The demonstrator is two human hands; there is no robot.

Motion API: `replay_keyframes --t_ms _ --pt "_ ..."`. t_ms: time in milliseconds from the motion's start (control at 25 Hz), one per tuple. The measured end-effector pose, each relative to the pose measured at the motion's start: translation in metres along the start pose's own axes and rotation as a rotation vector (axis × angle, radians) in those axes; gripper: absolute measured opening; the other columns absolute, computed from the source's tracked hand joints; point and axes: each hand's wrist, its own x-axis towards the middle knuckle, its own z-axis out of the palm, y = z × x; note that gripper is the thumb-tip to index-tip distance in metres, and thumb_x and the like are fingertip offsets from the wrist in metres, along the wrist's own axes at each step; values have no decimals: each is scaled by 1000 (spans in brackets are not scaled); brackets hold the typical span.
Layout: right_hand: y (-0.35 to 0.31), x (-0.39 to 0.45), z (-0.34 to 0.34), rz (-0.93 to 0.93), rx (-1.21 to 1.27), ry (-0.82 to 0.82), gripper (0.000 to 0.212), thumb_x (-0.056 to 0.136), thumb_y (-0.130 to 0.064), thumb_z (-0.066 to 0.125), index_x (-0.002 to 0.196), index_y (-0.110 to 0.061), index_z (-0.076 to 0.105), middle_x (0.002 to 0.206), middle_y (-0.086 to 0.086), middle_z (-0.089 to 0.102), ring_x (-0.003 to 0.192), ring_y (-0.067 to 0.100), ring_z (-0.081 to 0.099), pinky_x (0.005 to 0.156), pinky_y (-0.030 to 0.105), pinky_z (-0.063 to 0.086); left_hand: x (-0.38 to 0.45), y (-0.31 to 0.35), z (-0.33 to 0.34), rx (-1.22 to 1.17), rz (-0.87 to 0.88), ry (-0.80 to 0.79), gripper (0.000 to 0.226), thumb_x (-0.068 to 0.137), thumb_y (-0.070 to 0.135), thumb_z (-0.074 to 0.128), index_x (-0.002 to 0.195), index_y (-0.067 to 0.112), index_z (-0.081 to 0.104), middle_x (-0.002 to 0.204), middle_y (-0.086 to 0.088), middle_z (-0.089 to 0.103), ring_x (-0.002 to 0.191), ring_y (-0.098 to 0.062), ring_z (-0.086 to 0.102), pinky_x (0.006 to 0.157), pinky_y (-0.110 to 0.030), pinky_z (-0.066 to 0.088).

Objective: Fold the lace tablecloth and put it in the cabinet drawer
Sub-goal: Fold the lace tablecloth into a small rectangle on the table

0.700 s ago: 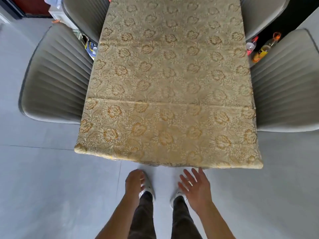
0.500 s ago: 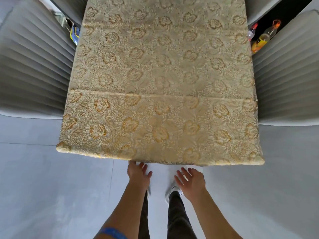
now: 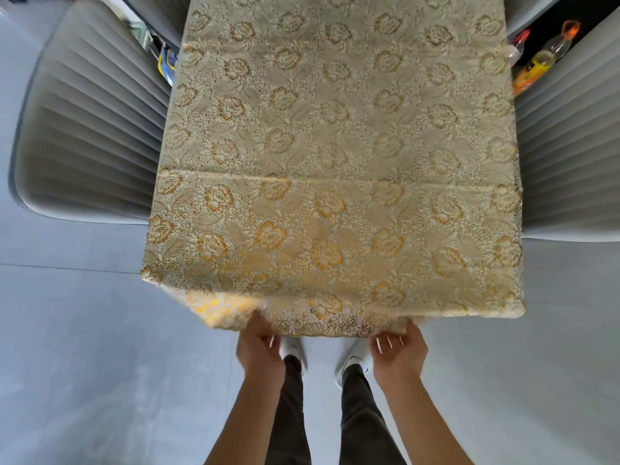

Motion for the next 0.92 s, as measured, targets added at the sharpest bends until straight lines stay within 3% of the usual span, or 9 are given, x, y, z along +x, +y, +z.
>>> replay_keyframes --t_ms 80,200,280,360,400,480,640,760,920 --pt "-19 -25 -3 -337 -172 124 7 78 -22 66 72 -21 61 65 -6 53 64 15 47 63 31 44 -19 21 -7 56 236 101 13 84 19 70 73 13 66 74 1 63 77 -15 58 76 -31 49" --pt "-64 -61 46 -836 -352 -29 17 72 -21 64 58 -24 54 58 -14 48 60 3 43 67 34 42 -52 76 37 211 715 -26 18 78 23 71 71 8 62 75 5 60 68 -3 54 73 -27 43" --pt "-102 -74 111 -1049 -401 -94 13 80 -22 62 68 -25 59 71 -15 58 75 1 52 86 42 49 -73 125 97 274 886 -240 15 84 28 70 71 22 65 81 21 66 75 9 57 76 -20 41" --pt "-135 -77 169 -1130 -574 -257 12 91 -34 58 98 -34 67 116 -16 64 114 4 53 109 40 36 -84 164 155 442 897 -472 16 88 40 67 104 37 68 133 24 54 121 9 47 98 -23 37" --pt "-144 -71 185 -1177 -792 -289 30 94 -40 54 122 -32 61 144 -9 51 135 10 40 114 40 27 -77 174 174 646 941 -503 38 88 44 66 124 35 61 150 14 40 137 -1 35 108 -28 33" --pt "-146 -46 187 -1308 -1274 -247 56 95 -38 56 147 -22 41 162 4 26 149 26 20 117 47 19 -53 172 182 1136 1100 -415 64 87 43 67 143 24 44 155 0 34 144 -17 30 117 -40 27" --pt "-112 -4 150 -1340 -1872 -250 68 86 -20 61 149 -18 36 161 8 27 146 31 27 114 46 33 -9 117 156 1863 1333 -248 66 90 37 55 149 24 27 157 -1 28 144 -20 25 119 -46 16" --pt "-100 28 140 -1379 -2111 -138 65 81 -10 59 143 -18 42 158 8 33 139 32 38 105 46 41 23 97 156 2088 1417 -216 66 88 22 51 148 23 24 155 -3 27 139 -24 29 116 -42 22" --pt "-109 51 152 -1728 -2189 109 26 75 -5 69 100 -3 66 97 18 67 82 37 64 76 46 50 41 92 174 2170 1550 -174 49 89 12 43 137 19 39 142 -6 41 121 -28 44 93 -37 45"
